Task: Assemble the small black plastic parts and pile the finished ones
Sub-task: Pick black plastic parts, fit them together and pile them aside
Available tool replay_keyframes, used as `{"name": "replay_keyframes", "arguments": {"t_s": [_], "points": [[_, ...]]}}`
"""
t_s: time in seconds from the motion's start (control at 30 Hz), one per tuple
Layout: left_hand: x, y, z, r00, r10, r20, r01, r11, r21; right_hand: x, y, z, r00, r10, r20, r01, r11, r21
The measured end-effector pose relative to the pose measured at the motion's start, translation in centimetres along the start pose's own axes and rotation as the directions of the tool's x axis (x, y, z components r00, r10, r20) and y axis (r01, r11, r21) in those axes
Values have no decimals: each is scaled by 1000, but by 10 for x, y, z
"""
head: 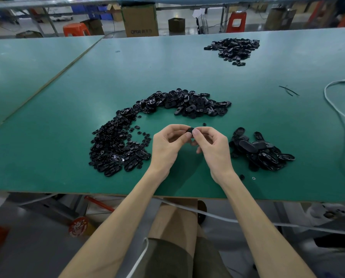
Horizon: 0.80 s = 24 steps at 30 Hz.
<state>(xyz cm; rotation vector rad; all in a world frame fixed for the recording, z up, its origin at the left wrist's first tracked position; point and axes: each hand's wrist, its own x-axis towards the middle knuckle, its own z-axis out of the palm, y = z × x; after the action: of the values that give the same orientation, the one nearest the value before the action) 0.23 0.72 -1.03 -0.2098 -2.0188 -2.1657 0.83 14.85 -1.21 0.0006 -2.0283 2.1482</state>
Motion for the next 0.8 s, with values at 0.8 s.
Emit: {"name": "replay_keyframes", "arguments": {"t_s": [0.8], "points": [[-1,1,2,999,-10,30,10,1000,1,-2,-4,-2,998,2,-59,1,999,42]]}}
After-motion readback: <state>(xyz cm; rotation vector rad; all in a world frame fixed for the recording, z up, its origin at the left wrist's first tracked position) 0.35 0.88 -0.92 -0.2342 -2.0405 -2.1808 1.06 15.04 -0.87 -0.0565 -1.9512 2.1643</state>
